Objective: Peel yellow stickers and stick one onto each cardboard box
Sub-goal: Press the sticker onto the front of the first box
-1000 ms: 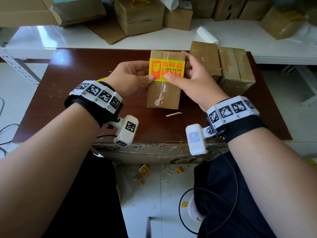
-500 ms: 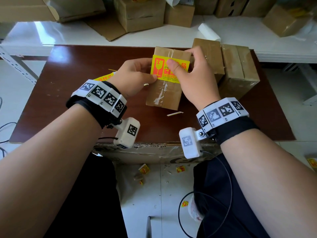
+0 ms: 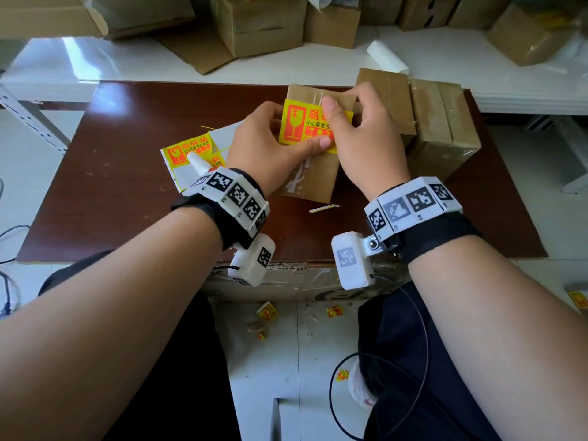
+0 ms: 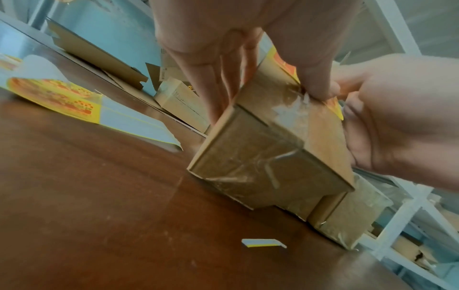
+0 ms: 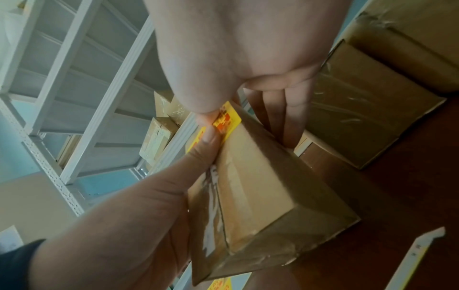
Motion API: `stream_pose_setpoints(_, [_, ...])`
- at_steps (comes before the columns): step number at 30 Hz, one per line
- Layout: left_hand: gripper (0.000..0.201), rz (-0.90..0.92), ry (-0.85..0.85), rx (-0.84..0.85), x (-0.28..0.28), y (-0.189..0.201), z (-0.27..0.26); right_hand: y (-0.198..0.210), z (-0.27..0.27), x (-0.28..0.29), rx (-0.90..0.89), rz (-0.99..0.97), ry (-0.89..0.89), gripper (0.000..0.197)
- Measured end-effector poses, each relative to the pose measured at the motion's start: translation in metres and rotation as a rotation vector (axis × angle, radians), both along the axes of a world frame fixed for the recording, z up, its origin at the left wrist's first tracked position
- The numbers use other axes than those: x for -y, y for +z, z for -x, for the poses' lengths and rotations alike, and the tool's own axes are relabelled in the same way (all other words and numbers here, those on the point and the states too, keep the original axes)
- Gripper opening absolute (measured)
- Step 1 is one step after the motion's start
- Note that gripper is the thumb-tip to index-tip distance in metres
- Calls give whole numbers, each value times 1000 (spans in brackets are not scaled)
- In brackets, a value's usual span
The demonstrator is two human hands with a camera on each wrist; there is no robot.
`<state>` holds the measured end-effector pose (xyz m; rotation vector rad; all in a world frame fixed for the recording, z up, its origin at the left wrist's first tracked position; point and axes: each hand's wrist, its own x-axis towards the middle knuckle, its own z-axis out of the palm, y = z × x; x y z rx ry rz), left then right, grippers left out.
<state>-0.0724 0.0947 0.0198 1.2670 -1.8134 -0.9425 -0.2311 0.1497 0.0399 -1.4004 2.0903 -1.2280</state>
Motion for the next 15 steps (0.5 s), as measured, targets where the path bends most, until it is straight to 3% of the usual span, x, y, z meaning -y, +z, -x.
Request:
stream_pose_setpoints(6, [35, 45, -127, -105, 5, 1, -4, -2, 7, 4, 48, -11, -11, 43])
stream_pose_setpoints(11, [27, 3, -171, -201, 12, -1, -7, -2, 6, 4, 58, -7, -21, 36])
stream_pose_setpoints(15, [31, -34, -136, -180, 22, -6, -13, -4, 3, 3, 110, -6, -16, 49])
